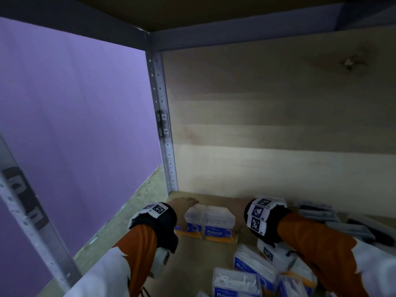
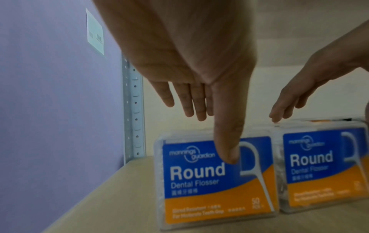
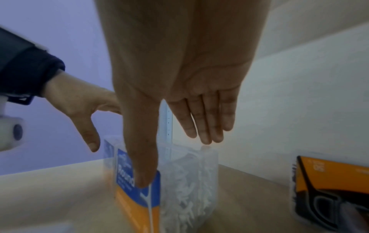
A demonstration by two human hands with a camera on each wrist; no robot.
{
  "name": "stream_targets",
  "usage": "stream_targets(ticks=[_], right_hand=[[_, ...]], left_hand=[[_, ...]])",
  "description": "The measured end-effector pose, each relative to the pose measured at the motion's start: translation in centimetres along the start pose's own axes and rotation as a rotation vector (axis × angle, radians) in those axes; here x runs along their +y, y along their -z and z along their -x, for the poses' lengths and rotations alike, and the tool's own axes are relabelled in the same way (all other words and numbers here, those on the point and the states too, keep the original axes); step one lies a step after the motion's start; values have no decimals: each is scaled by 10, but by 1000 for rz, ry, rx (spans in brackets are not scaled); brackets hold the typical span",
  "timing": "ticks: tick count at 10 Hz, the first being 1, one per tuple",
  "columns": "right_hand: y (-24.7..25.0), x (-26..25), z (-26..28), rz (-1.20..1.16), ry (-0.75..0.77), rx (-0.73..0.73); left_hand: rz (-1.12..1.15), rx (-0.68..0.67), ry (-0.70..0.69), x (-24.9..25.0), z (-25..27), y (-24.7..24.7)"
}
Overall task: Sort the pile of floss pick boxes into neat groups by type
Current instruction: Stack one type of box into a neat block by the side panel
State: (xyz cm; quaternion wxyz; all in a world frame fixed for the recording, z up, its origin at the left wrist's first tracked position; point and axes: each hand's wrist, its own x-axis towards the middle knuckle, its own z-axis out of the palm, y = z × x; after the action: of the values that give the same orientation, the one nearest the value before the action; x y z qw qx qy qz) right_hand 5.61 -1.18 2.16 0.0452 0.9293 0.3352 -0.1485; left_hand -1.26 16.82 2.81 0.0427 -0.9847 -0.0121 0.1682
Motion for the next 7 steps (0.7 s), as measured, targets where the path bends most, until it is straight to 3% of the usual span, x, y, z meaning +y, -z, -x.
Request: stream_targets(ticks=[1, 2, 4, 5, 7], right_hand=[[3, 2, 12, 17, 16, 19], [9, -2, 31, 56, 36, -122], [13, 0, 60, 29, 89, -161], [16, -3, 73, 100, 159, -303], [6, -2, 85, 150, 192, -316]], left_hand=[[29, 45, -104, 5, 10, 7], [102, 58, -163, 13, 19, 9], [108, -19, -213, 39, 39, 11], [71, -46, -316, 54, 48, 8], [102, -69, -447, 82, 61, -6]])
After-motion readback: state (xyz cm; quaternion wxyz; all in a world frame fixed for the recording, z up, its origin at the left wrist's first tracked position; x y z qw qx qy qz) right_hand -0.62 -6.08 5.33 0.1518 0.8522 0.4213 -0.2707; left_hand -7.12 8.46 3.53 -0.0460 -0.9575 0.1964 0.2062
